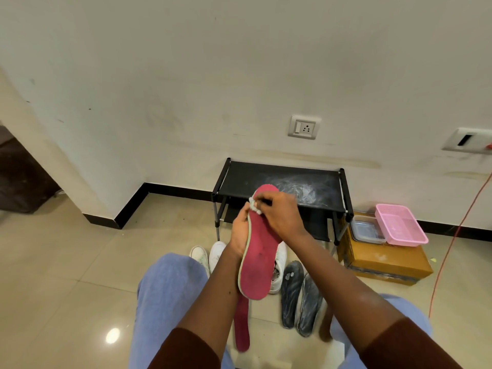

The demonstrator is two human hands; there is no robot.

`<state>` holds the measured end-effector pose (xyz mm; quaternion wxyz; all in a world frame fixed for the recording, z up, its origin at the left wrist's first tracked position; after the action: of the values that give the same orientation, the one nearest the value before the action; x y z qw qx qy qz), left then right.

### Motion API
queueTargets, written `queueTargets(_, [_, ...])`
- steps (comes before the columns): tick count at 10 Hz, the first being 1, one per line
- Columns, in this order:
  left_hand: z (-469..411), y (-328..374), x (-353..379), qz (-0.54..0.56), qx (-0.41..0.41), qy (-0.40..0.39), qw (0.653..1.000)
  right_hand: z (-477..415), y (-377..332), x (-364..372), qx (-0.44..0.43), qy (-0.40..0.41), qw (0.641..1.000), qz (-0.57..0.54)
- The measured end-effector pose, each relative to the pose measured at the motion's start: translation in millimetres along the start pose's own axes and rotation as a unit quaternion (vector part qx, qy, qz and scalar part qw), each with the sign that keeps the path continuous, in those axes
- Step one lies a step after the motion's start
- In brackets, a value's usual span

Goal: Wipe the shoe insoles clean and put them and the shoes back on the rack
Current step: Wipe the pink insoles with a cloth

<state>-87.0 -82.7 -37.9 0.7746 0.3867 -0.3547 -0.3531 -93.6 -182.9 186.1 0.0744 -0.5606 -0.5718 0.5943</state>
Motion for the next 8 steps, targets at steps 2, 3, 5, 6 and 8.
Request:
queueTargets(2, [107,64,49,0.146,-0.029,-0.078,0.986,-25,15,-16,0.028,0.077,0.995,0.060])
queueTargets(3, [115,64,57,0.157,-0.043,-0.087,0.983,-25,19,-19,0.041,0.081,0.994,0.060])
queueTargets(5, [112,69,55,0.232,-0.018,-0.106,0.967,-2,5,5,-0.014,-0.024,0.998,0.050])
queueTargets(6, [114,77,55,0.262,0.003,-0.101,0.960,7,5,13,-0.021,-0.042,0.999,0.021])
queueTargets(8, [121,77,59,0.202,-0.006,-0.103,0.974,-4,14,3,0.026,0.018,1.000,-0.001])
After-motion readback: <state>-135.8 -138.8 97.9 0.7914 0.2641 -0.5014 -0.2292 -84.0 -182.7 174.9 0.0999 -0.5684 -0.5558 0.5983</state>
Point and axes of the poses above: each hand's wrist, its own z-axis away from the middle knuckle, its own x-axis out of the palm, y = z × x, the point moved 7 cm from there along -z, towards the middle knuckle, and after that the axes turned 5 degrees about -z, right-handed, at the moved point
